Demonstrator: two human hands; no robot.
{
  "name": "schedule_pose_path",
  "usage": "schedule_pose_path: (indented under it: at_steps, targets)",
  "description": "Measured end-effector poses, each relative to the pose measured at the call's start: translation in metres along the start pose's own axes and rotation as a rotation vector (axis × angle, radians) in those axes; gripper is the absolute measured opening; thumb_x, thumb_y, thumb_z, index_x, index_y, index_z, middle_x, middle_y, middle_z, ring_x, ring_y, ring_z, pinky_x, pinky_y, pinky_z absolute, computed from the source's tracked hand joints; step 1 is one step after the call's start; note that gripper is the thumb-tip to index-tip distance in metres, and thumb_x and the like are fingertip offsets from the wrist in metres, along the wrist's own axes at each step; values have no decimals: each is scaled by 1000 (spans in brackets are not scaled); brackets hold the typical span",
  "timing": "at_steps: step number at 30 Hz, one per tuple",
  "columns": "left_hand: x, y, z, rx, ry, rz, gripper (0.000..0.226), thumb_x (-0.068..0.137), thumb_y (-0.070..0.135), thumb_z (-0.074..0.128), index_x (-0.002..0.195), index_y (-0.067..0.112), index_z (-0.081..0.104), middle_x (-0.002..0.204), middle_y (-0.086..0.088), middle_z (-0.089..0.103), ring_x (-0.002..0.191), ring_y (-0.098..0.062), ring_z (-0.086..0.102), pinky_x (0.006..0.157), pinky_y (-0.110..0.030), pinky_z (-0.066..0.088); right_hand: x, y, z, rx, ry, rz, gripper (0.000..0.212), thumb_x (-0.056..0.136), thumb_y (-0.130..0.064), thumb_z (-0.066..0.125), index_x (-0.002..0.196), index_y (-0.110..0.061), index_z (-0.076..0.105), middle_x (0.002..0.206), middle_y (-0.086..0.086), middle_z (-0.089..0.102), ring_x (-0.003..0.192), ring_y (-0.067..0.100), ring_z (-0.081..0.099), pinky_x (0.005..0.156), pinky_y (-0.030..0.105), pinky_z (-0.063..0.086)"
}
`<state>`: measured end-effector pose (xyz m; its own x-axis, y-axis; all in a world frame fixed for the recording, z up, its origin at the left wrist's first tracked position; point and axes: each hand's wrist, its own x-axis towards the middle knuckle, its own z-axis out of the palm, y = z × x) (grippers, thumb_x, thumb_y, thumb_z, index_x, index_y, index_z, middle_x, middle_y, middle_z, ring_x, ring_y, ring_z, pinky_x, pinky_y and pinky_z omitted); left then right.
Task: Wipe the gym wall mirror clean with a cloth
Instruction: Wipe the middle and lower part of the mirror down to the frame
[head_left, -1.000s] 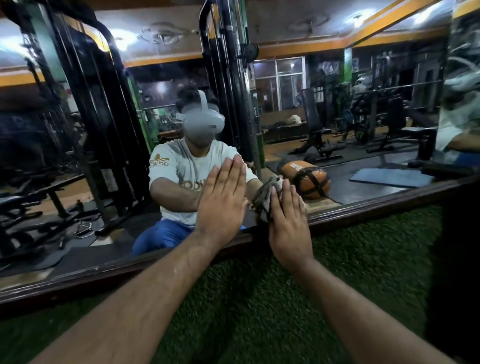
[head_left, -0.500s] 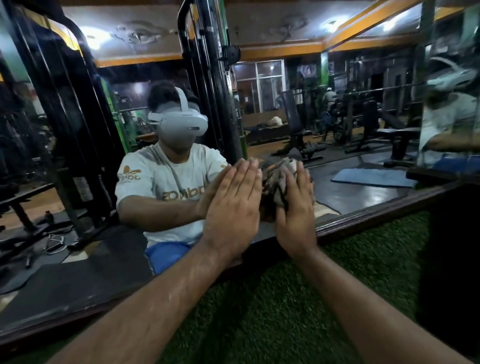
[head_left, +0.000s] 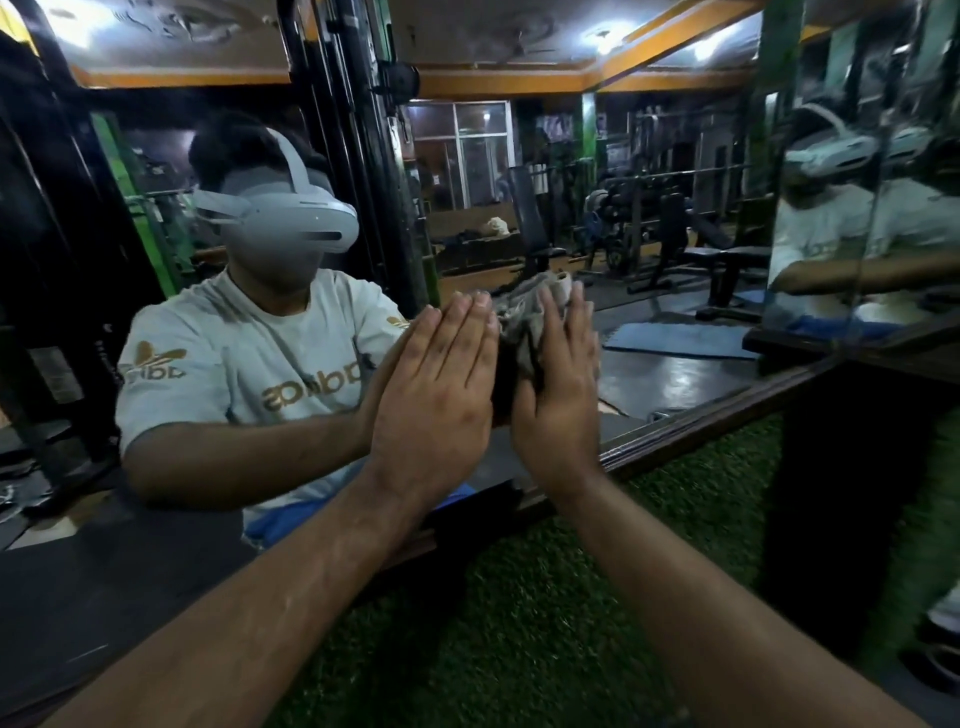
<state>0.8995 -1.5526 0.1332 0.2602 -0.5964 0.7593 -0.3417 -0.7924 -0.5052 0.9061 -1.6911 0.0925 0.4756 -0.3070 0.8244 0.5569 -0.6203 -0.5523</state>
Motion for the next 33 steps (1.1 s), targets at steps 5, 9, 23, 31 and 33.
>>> schedule_pose_path:
  at_steps: [5, 9, 23, 31, 33]
  targets:
    - [3, 7, 5, -4, -1, 49, 58, 100, 21, 37, 152, -4, 35, 161, -23, 28, 152, -35, 23, 125, -49, 17, -31, 67, -14, -174, -23, -218, 75, 90, -19, 47, 163, -14, 28, 173, 17, 15, 162, 33, 9, 123, 67, 17]
    - [20, 19, 13, -21, 15, 88, 57, 96, 17, 47, 149, -4, 41, 159, -23, 35, 150, -35, 29, 123, -49, 22, -1, 47, -8, -16, 193, 88, 75, 90, -17, 44, 163, -13, 30, 174, 10, 17, 162, 26, 8, 128, 60, 14]
    - [50, 59, 32, -51, -20, 113, 60, 96, 21, 45, 150, -3, 39, 161, -23, 29, 152, -35, 24, 125, -51, 18, 11, 92, -49, -115, 106, 111, 76, 95, -18, 41, 166, -16, 16, 175, 10, 6, 163, 21, -4, 132, 48, 7]
    - [56, 70, 39, -78, -2, 146, 57, 97, 16, 33, 150, -4, 38, 160, -23, 32, 151, -36, 26, 125, -51, 17, -10, 143, -64, -208, 48, -29, 69, 100, -21, 42, 165, -17, 21, 174, 12, 13, 163, 25, 4, 131, 52, 12]
    - [64, 74, 40, -82, 12, 133, 58, 96, 15, 38, 151, -4, 38, 160, -23, 31, 151, -36, 25, 125, -51, 18, 19, 126, -64, -99, 182, 160, 69, 101, -19, 43, 166, -18, 21, 175, 4, 12, 163, 17, 1, 130, 54, 13]
